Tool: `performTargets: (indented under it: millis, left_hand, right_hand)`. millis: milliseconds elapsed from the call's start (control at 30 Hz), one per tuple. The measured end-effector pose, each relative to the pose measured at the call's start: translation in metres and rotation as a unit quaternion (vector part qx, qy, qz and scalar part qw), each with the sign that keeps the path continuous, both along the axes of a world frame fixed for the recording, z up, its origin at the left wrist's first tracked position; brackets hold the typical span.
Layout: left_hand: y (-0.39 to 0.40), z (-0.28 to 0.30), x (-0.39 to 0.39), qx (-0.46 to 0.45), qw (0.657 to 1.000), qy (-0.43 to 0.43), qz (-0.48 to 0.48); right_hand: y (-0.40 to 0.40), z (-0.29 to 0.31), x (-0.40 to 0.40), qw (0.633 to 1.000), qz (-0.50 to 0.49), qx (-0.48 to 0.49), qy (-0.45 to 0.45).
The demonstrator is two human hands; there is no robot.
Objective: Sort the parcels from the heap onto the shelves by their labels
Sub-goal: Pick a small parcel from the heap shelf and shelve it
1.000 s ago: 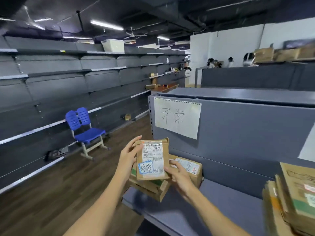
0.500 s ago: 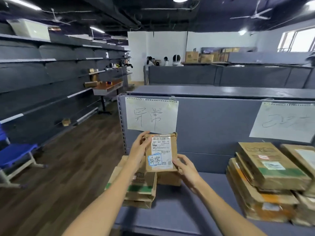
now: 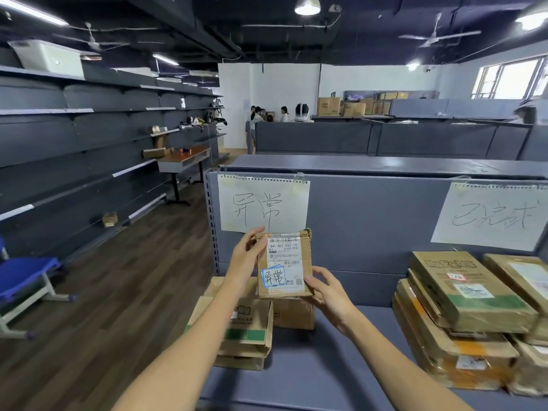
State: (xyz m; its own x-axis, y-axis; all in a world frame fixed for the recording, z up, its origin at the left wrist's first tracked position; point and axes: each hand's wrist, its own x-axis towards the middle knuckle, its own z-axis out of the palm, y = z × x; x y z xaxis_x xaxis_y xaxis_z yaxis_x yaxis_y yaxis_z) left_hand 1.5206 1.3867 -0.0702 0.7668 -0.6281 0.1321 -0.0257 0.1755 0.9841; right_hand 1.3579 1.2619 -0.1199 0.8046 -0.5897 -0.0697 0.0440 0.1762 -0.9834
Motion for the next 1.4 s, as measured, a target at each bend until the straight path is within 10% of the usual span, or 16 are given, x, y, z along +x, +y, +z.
performTargets:
  millis: [467,1033,1400]
  left_hand:
    - [-0.018,-0.099,-0.002,0.229,0.947,-0.221,-0.037]
    - [-0.018,-0.128,0.007,0.521,0.705,-0.471,-0.102]
    - [-0.016,-0.145,0.014,0.513,0.707,-0.481,-0.073]
  right_hand:
    - [0.022,-0.096,-0.03,0.964,-0.142,-0.155,0.163]
    - [0.057,-0.151,-0.049,0.899,-0.192,-0.219,0.328]
    - [0.056,-0.147,-0.013,0.875,-0.174,-0.235,0.386]
